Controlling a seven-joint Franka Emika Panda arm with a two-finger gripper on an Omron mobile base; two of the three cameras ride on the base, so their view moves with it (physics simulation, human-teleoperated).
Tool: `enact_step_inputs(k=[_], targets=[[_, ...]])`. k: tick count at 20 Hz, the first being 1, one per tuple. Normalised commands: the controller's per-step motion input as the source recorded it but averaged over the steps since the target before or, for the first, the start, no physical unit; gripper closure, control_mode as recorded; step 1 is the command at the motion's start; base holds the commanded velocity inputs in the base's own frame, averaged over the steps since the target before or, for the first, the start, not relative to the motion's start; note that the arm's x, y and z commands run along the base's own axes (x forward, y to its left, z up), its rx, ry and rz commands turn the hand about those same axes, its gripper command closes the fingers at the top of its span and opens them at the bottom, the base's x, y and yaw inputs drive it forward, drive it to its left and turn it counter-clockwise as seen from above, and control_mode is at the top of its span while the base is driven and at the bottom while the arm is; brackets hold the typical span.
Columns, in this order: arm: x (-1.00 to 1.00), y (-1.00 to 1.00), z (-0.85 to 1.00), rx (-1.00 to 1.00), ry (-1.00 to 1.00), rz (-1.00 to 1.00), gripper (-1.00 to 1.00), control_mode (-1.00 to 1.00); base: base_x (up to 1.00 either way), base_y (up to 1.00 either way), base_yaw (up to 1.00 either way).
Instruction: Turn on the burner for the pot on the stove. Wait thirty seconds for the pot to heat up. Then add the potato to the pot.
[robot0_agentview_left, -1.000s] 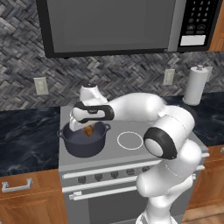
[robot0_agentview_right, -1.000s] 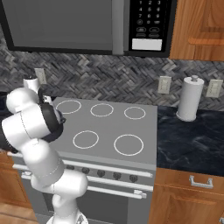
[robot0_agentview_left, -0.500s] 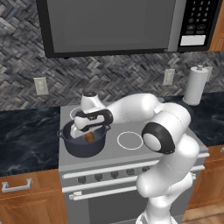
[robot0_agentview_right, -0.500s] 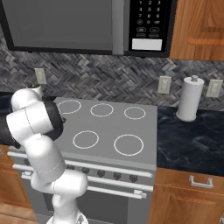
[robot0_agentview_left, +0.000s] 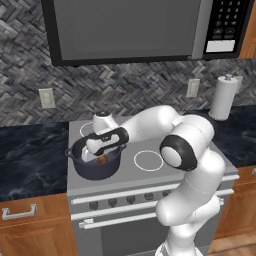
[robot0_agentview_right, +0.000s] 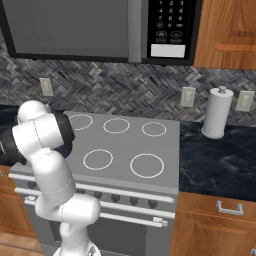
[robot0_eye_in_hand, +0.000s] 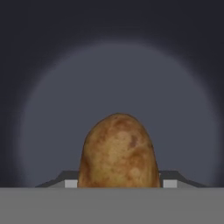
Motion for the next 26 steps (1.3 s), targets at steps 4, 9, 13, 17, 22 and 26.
enact_step_inputs(k=[4,9,13,17,22,26], targets=[[0.06,0.00,-0.07,-0.02,0.00,0.00,1.00,-1.00,0.00,0.00,0.00],[0.01,0.10,0.00,0.00,0.01,-0.01,-1.00,-1.00,0.00,0.00,0.00],[-0.01,0.01,0.01,0.00,0.00,0.00,-1.00,-1.00,0.00,0.00,0.00],[0.00,0.00,0.09,-0.01,-0.01,0.00,-1.00,-1.00,0.00,0.00,0.00],[0.00,0.00,0.43,0.00,-0.03,0.00,-1.00,-1.00,0.00,0.00,0.00],[0.00,0.00,0.69,0.00,-0.05,0.00,-1.00,-1.00,0.00,0.00,0.00]])
